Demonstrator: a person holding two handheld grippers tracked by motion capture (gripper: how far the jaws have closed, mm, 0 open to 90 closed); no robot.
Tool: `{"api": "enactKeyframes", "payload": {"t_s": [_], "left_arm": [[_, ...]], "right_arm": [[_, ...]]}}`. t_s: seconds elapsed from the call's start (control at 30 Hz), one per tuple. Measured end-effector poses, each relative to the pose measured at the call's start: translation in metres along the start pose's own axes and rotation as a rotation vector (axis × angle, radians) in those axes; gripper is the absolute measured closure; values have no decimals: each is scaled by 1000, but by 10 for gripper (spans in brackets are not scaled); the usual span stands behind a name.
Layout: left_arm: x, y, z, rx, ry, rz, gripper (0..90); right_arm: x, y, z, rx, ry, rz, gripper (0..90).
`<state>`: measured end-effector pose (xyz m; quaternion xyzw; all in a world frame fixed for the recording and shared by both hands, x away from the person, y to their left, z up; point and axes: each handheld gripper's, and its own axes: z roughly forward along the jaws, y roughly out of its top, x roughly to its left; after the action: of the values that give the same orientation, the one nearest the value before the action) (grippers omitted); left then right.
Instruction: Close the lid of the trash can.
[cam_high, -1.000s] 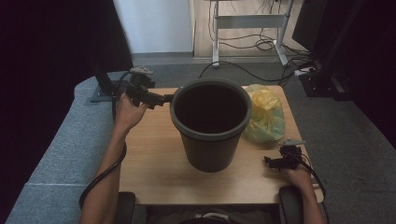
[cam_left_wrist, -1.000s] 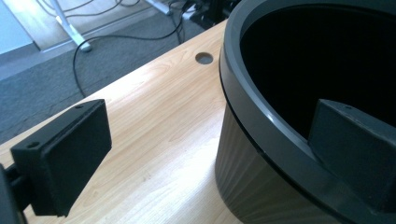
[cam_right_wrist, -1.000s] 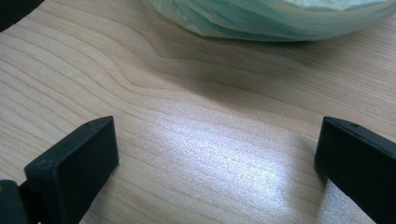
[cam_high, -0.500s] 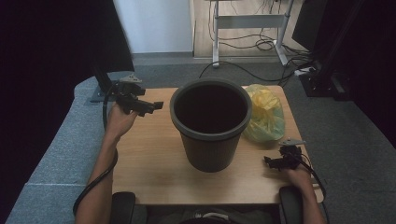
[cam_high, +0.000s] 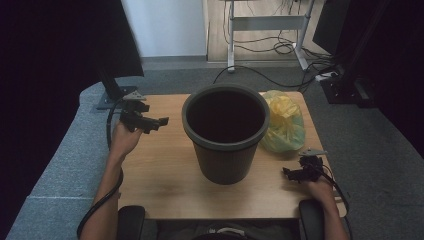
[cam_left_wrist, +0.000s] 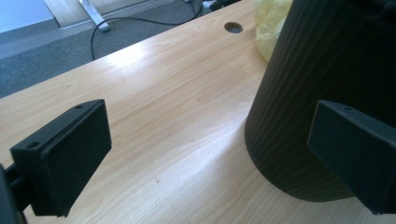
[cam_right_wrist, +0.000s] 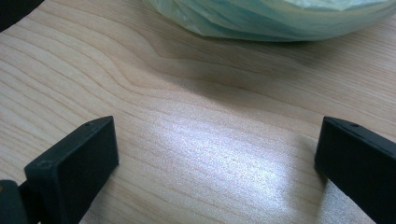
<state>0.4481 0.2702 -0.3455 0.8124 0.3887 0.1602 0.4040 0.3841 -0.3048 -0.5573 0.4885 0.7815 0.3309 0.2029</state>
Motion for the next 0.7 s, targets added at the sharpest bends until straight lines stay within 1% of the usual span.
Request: {"api": "enactKeyframes", "payload": {"t_s": [0.47, 0.7], "left_arm": [[9, -33, 9, -2, 24, -33, 0], [12, -48, 14, -6, 26, -45, 0]], "right_arm": [[0, 0, 0, 0, 0, 0, 0], [0, 0, 0, 0, 0, 0, 0]]}}
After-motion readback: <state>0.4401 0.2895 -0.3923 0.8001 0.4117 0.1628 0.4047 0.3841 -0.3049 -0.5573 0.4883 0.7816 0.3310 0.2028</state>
